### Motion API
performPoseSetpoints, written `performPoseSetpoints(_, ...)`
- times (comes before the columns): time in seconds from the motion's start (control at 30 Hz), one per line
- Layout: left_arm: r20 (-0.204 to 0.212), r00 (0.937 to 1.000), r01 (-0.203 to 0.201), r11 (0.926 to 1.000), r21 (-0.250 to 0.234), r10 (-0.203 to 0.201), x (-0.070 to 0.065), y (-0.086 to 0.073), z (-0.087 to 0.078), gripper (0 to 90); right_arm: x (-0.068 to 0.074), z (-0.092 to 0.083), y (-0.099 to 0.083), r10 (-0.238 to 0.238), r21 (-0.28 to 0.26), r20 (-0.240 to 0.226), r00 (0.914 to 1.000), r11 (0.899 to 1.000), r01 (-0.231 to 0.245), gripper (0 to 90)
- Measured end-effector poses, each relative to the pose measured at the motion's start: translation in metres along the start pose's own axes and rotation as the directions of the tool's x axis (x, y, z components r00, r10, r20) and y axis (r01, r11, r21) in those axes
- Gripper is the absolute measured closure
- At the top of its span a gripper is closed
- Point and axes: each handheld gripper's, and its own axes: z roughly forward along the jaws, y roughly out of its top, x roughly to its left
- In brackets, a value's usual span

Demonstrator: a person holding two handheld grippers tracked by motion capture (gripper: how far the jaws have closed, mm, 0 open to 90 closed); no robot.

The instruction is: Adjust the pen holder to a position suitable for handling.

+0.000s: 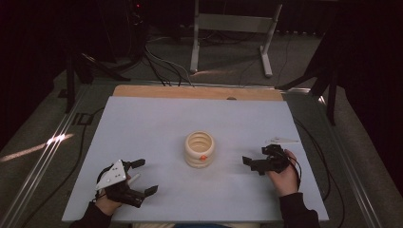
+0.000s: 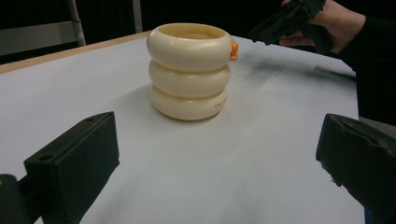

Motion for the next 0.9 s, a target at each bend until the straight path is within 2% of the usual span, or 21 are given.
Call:
performPoseSetpoints(0.1,-0.003,1.0,0.008,1.0,0.0,-0.008,0.002,-0.001,-0.001,0.1,0.0,-0.003,-0.008,-0.015,-0.025,0.011,0.9998,1.0,0.015,0.0)
performPoseSetpoints(0.27,-0.011,0.9998,0.016,0.9999,-0.002,-0.016,0.003,-0.002,-0.002,0.1,0.0,-0.005,-0.02,-0.031,-0.091,-0.024,0.9992,0.995,0.028,0.0)
performPoseSetpoints(0.5,-0.008,0.9999,0.014,0.9999,0.008,-0.013,0.003,0.0,-0.002,0.1,0.001,-0.009,-0.026,-0.041,-0.132,-0.052,0.9978,0.991,0.034,0.0)
performPoseSetpoints(0.6,-0.004,0.9998,0.02,0.9998,0.001,-0.02,0.001,0.004,-0.003,0.1,0.001,-0.011,-0.03,-0.042,-0.141,-0.046,0.9981,0.989,0.035,0.0)
performPoseSetpoints(0.73,0.004,1.0,0.004,0.9997,0.023,-0.004,-0.001,0.01,-0.004,0.1,0.0,-0.01,-0.031,-0.046,-0.142,-0.047,0.9978,0.989,0.039,0.0)
performPoseSetpoints(0.83,0.006,1.0,0.005,0.9992,0.04,-0.006,0.001,0.015,-0.006,0.1,0.003,-0.011,-0.031,-0.077,-0.153,-0.045,0.996,0.986,0.069,0.0)
performPoseSetpoints(0.9,0.01,0.9999,0.011,0.9993,0.034,-0.011,0.003,0.019,-0.009,0.1,0.005,-0.01,-0.03,-0.088,-0.163,-0.048,0.9949,0.983,0.079,0.0)
